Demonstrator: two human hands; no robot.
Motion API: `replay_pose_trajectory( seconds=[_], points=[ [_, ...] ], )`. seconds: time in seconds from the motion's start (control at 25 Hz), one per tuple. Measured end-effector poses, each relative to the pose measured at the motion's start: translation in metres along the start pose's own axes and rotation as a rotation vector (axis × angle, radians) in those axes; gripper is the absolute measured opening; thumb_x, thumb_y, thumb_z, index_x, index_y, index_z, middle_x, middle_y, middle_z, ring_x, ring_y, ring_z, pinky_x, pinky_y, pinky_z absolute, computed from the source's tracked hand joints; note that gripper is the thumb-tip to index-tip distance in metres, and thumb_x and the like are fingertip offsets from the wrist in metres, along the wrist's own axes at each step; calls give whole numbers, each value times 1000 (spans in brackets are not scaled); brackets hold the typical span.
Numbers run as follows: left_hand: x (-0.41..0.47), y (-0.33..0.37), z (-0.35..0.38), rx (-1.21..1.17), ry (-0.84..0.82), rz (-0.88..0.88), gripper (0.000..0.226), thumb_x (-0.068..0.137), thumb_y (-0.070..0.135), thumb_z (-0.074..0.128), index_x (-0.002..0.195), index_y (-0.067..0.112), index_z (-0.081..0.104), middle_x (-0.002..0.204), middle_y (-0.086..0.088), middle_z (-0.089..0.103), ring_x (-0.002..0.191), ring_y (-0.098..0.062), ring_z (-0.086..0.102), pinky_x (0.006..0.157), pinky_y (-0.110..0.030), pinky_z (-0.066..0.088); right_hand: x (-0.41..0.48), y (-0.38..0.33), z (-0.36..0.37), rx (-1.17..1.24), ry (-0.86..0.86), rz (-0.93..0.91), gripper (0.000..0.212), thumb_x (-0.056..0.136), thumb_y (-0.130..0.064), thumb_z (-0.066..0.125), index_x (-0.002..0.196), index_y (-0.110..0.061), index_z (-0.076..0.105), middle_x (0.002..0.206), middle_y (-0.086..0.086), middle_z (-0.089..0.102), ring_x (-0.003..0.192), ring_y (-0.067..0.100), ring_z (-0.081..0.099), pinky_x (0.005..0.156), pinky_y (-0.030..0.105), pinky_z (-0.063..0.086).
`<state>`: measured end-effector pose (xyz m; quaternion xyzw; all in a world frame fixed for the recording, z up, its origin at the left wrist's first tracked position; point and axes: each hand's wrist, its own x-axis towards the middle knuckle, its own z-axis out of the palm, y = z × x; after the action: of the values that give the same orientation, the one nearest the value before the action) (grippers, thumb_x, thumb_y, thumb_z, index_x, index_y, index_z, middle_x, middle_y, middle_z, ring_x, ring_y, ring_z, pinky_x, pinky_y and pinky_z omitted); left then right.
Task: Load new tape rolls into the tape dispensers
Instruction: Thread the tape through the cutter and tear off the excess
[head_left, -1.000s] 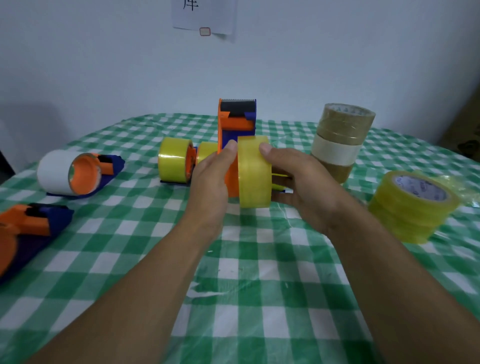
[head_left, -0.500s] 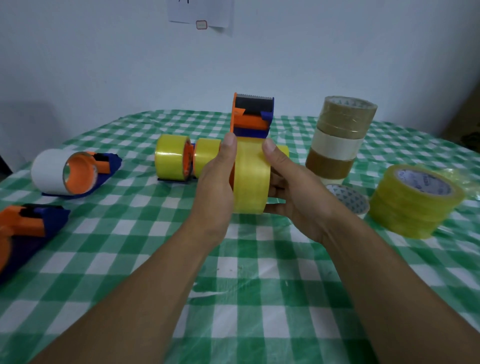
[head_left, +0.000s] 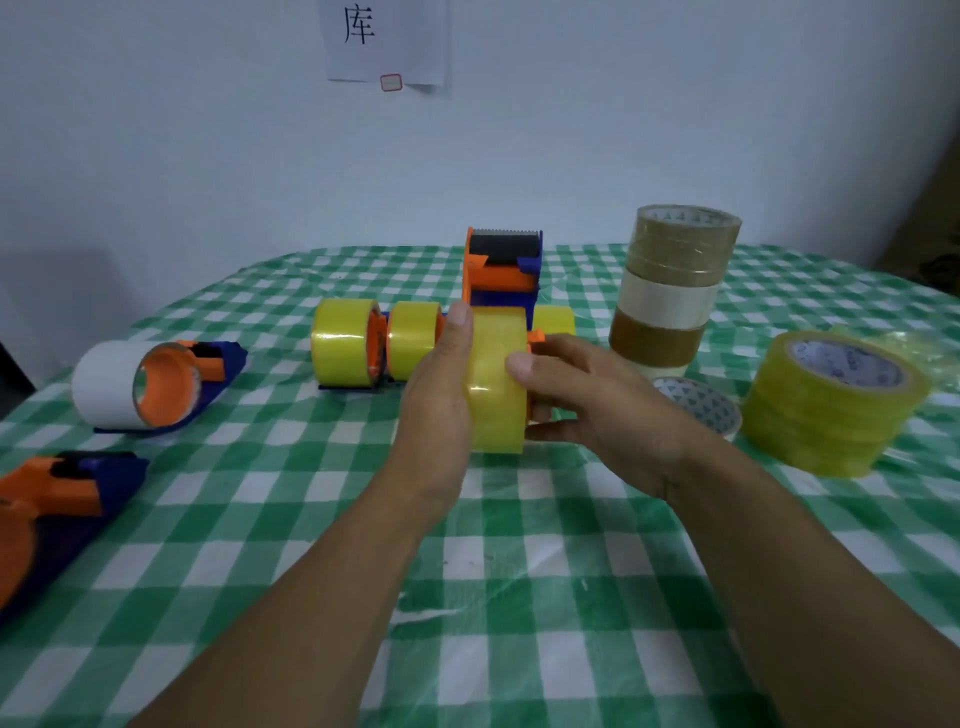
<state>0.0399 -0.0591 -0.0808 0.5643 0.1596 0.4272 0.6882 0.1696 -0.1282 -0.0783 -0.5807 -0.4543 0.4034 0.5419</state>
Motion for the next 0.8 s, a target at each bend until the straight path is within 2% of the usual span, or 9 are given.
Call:
replay_pose_trajectory(
  seconds=[0.12, 0.2, 0.28, 0.36, 0.44, 0.56, 0.6, 0.68, 0.8],
  points=[
    [1, 0, 0, -12, 21, -7, 61, 104, 46, 33, 71, 27, 81, 80, -4, 77, 76, -19, 74, 79, -43, 59, 1, 1, -1, 51, -10, -48, 69, 69, -34, 87, 130, -21, 58, 123, -5, 69, 114, 17, 67, 105, 50, 50],
    [2, 0, -1, -2, 22, -7, 58, 102, 49, 34, 76, 25, 81, 81, -8, 77, 72, -22, 73, 72, -42, 60, -1, 0, 1, 58, -24, -30, 55, 78, -52, 76, 114, -14, 62, 95, -7, 70, 97, 13, 68, 106, 57, 48],
    [2, -1, -2, 35, 20, -10, 58, 102, 49, 34, 78, 25, 81, 77, -9, 76, 68, -23, 72, 68, -39, 61, -1, 0, 1, 17, 4, 47, 73, 80, -70, 62, 109, -3, 59, 86, 5, 65, 91, 30, 66, 101, 62, 50],
    [2, -2, -2, 37, 11, -14, 57, 102, 48, 34, 83, 20, 80, 79, -10, 76, 72, -24, 73, 70, -40, 62, 0, 0, 2, -3, 4, 107, 96, 75, -78, 61, 127, 2, 53, 110, 25, 67, 107, 40, 68, 94, 59, 55],
    [1, -3, -2, 14, -4, -14, 56, 103, 46, 34, 86, 17, 79, 83, -10, 77, 76, -24, 74, 71, -41, 62, -2, -1, 1, 24, -17, 95, 88, 75, -66, 72, 133, -1, 53, 124, 28, 62, 108, 39, 68, 93, 56, 57],
    [2, -3, -2, -8, -18, -9, 61, 104, 44, 32, 75, 22, 80, 80, -5, 77, 74, -19, 74, 72, -39, 61, -4, -3, -3, 81, -30, -8, 70, 70, -30, 85, 132, -14, 56, 120, 4, 69, 105, 22, 69, 96, 53, 56],
    [3, -4, -3, 3, -27, -3, 61, 104, 45, 31, 76, 21, 80, 79, -6, 76, 72, -20, 73, 70, -38, 61, -3, -2, -3, 104, -48, -22, 73, 70, -30, 87, 133, -11, 55, 116, 0, 69, 102, 21, 67, 99, 55, 54],
    [2, -4, -3, 39, -50, -2, 59, 103, 46, 32, 86, 12, 77, 77, -11, 75, 66, -23, 71, 63, -36, 60, -4, -2, -2, 145, -82, 11, 74, 79, -54, 78, 124, 0, 54, 91, 6, 60, 83, 21, 58, 101, 56, 51],
    [0, -6, -2, 96, -97, 3, 61, 95, 50, 36, 92, -1, 70, 71, -15, 70, 63, -25, 68, 61, -35, 59, -5, -6, 0, 112, -25, 97, 56, 85, -68, 56, 98, -13, 58, 66, 1, 47, 66, 17, 51, 93, 53, 54]
  ],
)
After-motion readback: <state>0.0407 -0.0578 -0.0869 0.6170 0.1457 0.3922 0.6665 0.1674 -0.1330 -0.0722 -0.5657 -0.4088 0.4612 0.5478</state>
